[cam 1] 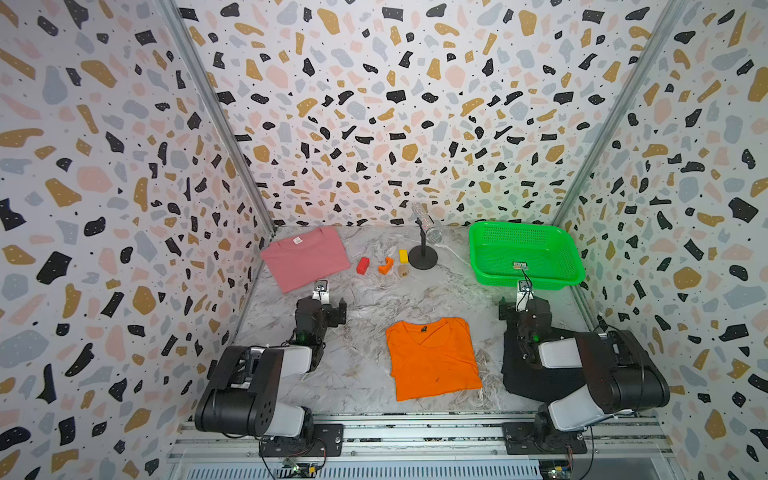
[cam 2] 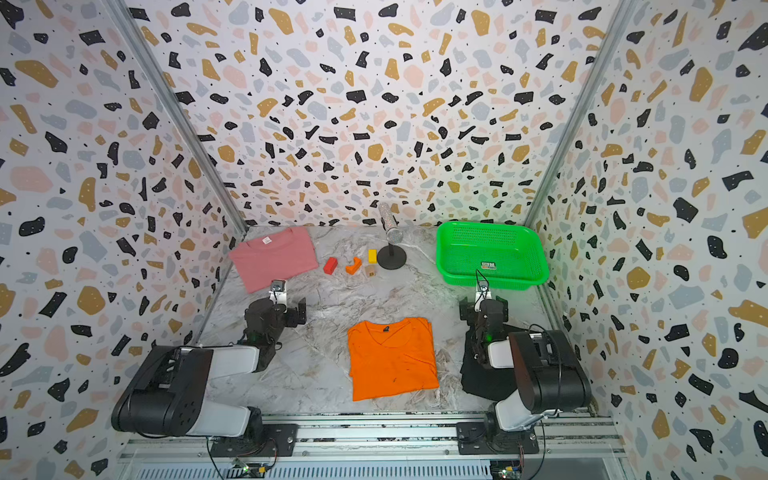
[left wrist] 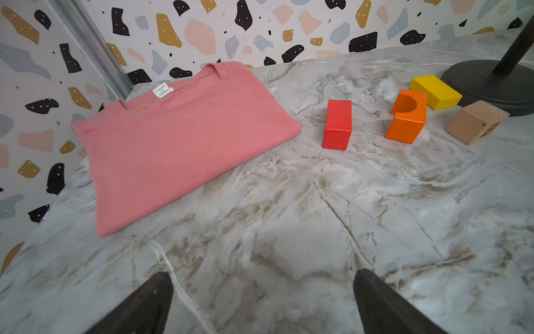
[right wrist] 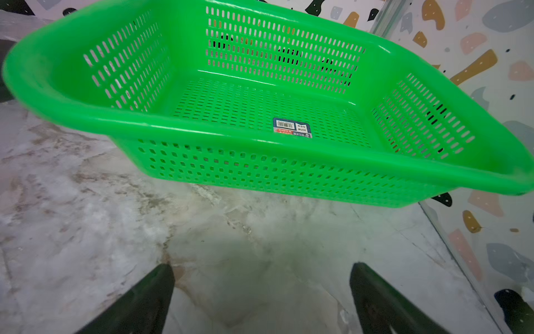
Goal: Put the folded t-shirts into the basket
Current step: Move the bin to the center of the board.
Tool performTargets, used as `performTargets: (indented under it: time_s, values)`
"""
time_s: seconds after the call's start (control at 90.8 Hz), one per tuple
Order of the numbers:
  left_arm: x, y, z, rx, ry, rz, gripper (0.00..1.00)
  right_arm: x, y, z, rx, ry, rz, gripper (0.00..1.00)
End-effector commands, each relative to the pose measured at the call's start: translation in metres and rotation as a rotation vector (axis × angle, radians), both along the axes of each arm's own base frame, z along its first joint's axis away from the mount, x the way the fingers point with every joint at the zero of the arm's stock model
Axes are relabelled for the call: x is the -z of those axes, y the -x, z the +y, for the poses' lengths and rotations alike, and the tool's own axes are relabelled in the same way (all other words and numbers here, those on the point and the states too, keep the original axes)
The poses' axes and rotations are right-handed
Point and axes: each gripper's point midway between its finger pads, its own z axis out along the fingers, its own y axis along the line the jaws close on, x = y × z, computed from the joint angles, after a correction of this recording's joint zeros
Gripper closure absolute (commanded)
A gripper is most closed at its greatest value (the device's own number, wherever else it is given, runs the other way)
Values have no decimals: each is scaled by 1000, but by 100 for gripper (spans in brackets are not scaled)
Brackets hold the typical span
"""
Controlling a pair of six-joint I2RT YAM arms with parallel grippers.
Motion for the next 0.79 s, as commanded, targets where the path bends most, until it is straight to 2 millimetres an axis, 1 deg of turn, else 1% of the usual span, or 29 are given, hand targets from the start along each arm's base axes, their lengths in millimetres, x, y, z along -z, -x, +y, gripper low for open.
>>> performTargets:
  time_s: [0.0, 0.429, 0.518, 0.584, 0.628, 0.661, 0.694, 0.782]
  values:
    - [-14, -6, 0, -5, 8, -45, 0, -9, -5, 0, 2, -9, -21, 0]
    - [-15, -6, 0, -6, 9, -46, 0, -10, -5, 0, 3, -9, -23, 0]
    - [-15, -6, -1, 4, 9, -43, 0, -16, -1, -5, 32, -11, -57, 0]
    - [-23, -8, -8, 43, 9, -29, 0, -26, 7, -9, 50, -13, -84, 0]
    - [-26, -9, -14, 83, 9, -5, 0, -36, 14, -8, 39, -13, -113, 0]
    - [-26, -9, -17, 99, 8, 21, 0, -53, 20, -5, 17, -19, -159, 0]
    - [-30, -11, -19, 114, 8, 34, 0, -64, 26, -3, 5, -27, -181, 0]
    - [-30, -10, -32, 195, 3, 104, 0, -96, 41, -8, 47, -90, -226, 0]
